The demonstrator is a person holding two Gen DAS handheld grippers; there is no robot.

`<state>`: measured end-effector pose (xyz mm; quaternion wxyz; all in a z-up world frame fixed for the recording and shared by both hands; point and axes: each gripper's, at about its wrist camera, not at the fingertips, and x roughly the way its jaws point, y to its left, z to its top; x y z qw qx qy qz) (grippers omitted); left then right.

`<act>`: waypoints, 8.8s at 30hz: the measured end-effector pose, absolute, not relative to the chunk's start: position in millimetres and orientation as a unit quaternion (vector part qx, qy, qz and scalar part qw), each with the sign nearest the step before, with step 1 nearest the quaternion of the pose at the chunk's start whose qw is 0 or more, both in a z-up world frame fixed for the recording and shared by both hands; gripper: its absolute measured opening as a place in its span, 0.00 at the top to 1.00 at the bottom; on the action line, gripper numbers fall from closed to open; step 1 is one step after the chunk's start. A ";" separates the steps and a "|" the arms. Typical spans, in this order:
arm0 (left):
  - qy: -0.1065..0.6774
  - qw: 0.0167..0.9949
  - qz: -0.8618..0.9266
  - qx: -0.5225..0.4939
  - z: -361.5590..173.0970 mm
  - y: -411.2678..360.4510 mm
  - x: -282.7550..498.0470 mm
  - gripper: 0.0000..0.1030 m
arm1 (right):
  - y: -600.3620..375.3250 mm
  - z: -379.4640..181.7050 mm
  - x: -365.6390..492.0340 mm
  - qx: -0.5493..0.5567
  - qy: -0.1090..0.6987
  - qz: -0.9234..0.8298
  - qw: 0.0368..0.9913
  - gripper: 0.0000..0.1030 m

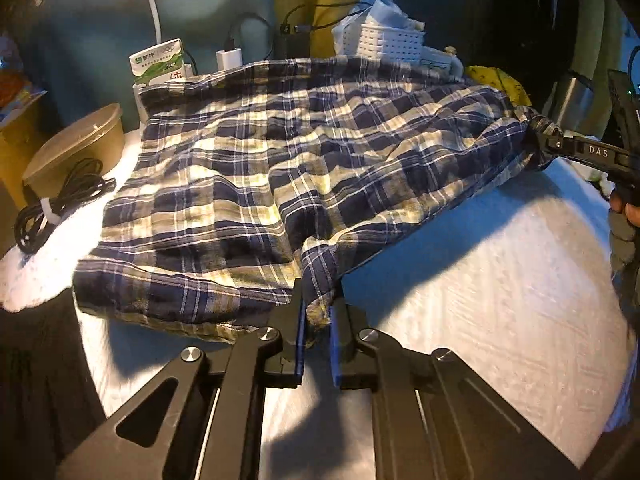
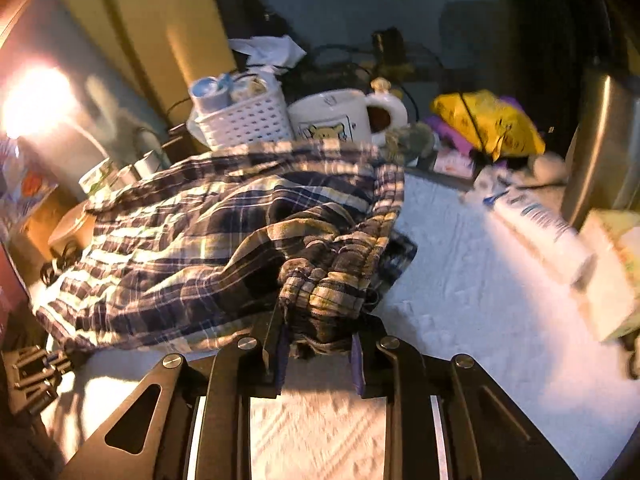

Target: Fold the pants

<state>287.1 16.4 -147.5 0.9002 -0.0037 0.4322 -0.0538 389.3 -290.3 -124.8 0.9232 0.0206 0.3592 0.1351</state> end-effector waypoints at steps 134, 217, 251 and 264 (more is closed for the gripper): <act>0.411 0.903 -0.120 -0.022 -120.8 4.2 182.9 0.44 | -329.1 -153.8 221.2 -0.076 0.427 0.089 0.897 0.54; 0.324 0.942 -0.031 -0.076 -87.9 138.8 193.4 0.41 | -209.8 -15.4 282.2 -0.036 0.286 0.149 0.946 0.86; 0.333 0.940 -0.025 -0.074 -75.0 156.1 190.8 0.40 | -39.5 -93.6 267.3 -0.122 0.366 0.336 0.859 0.33; 0.350 0.929 -0.117 -0.033 -78.9 66.1 281.4 0.26 | -191.8 -71.8 325.8 -0.046 0.348 0.238 0.906 0.33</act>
